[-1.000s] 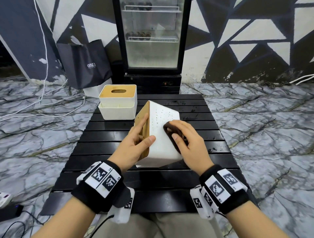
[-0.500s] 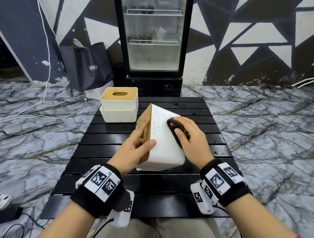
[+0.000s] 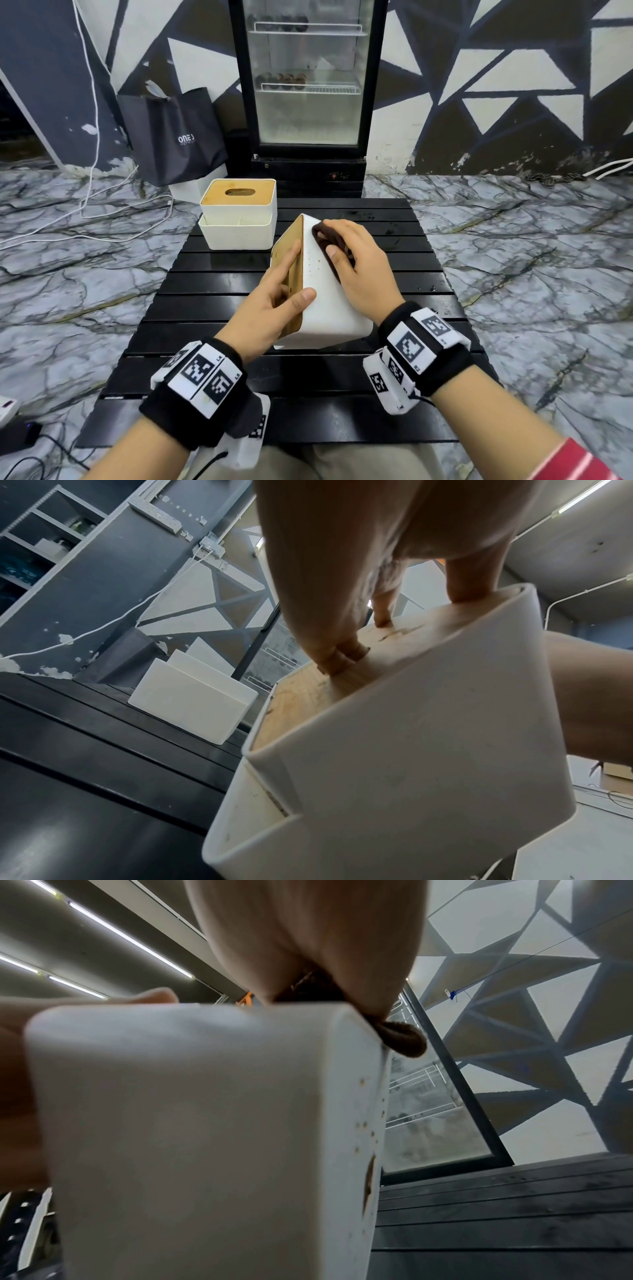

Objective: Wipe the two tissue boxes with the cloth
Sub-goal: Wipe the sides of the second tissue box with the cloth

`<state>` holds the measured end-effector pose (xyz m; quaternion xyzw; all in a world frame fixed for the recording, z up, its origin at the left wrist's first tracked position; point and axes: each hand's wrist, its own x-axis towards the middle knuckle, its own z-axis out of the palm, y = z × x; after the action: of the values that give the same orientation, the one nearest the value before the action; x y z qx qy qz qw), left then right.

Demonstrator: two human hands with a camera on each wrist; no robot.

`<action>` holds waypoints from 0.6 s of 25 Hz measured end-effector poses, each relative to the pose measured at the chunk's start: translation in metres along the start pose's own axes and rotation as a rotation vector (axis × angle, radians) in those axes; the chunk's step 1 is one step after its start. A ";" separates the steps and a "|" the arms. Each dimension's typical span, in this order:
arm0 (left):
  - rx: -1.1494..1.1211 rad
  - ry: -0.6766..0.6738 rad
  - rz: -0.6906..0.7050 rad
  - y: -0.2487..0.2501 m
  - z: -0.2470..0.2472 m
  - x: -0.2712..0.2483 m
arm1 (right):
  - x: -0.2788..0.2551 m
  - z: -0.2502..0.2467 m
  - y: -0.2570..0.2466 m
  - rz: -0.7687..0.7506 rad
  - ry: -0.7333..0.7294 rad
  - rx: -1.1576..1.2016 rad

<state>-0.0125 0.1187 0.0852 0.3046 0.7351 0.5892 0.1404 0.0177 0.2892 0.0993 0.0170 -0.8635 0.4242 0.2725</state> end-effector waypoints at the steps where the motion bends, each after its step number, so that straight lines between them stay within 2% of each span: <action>1: -0.002 0.000 0.005 0.001 0.001 0.000 | -0.004 0.001 -0.001 -0.014 0.001 0.006; 9: 0.004 -0.016 -0.016 -0.003 -0.002 0.004 | -0.044 0.011 -0.010 -0.096 -0.031 0.076; 15: 0.048 -0.016 -0.022 0.004 0.004 0.006 | -0.024 0.006 -0.006 -0.054 -0.004 0.076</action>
<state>-0.0135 0.1259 0.0893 0.3045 0.7513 0.5672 0.1455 0.0374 0.2761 0.0888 0.0515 -0.8466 0.4490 0.2810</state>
